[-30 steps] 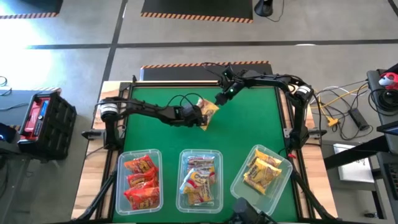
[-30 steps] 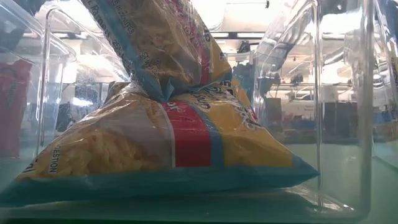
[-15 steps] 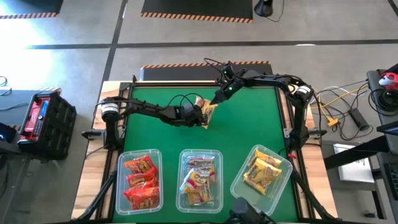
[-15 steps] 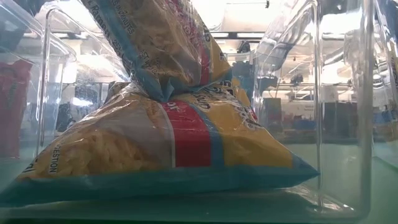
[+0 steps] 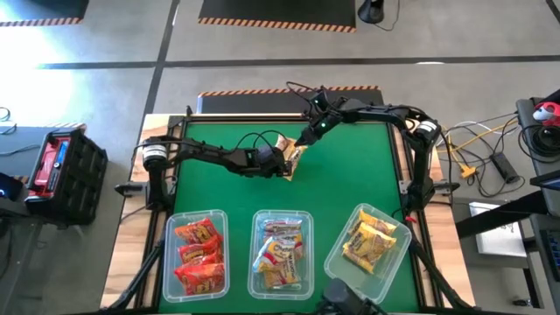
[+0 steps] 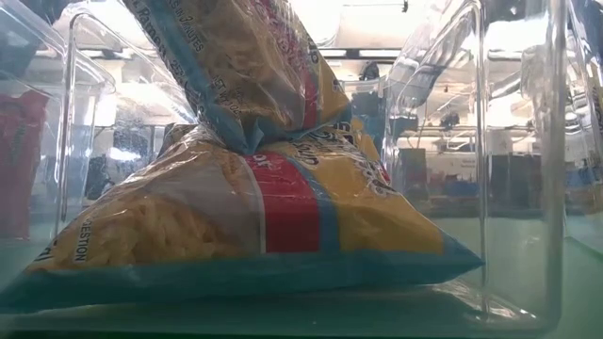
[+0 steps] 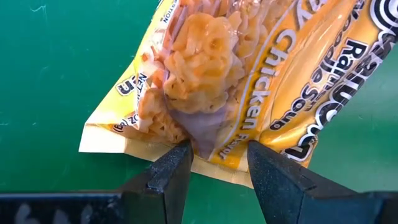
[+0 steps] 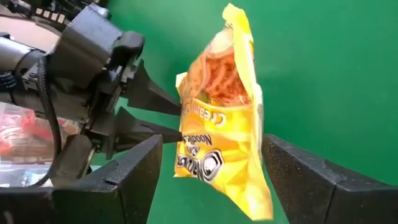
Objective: Sort Maruchan noodles
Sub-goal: Put the yellow noodle pack into the right transparent bin
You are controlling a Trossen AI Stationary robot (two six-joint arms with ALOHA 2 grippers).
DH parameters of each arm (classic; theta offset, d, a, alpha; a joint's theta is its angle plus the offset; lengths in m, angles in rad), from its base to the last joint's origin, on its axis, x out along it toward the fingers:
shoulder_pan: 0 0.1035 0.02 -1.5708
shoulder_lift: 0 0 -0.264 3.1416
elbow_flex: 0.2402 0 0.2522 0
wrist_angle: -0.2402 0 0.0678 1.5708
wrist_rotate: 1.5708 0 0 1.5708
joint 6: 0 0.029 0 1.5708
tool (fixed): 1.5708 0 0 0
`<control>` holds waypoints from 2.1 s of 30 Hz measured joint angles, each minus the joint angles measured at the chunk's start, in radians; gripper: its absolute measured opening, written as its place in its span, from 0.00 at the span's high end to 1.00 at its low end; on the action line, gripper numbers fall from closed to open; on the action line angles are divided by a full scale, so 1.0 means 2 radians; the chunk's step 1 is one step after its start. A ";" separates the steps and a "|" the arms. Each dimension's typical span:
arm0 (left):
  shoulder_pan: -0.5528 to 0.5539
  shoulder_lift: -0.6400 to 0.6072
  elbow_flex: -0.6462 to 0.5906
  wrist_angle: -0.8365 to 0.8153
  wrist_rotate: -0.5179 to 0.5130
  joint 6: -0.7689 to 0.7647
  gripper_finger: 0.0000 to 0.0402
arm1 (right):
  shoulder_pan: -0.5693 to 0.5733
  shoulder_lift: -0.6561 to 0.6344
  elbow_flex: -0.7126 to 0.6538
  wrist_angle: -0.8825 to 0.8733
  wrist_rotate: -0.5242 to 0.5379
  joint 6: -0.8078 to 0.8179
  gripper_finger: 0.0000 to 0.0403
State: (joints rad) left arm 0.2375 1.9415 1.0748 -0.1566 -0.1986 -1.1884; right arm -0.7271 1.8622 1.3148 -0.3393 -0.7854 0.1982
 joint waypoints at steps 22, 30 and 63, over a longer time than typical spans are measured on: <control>0.001 0.000 -0.001 0.000 -0.001 -0.001 0.64 | 0.018 0.041 -0.003 0.050 0.055 0.004 0.34; 0.001 0.000 -0.001 0.000 -0.001 -0.001 0.64 | 0.028 0.062 -0.004 0.058 -0.032 0.019 0.36; -0.011 -0.059 -0.004 -0.009 0.006 0.010 0.64 | 0.055 0.075 -0.004 0.074 -0.028 0.005 0.73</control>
State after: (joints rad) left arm 0.2150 1.8234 1.0672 -0.1745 -0.1875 -1.1677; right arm -0.6177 2.0124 1.3075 -0.1921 -0.8418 0.2077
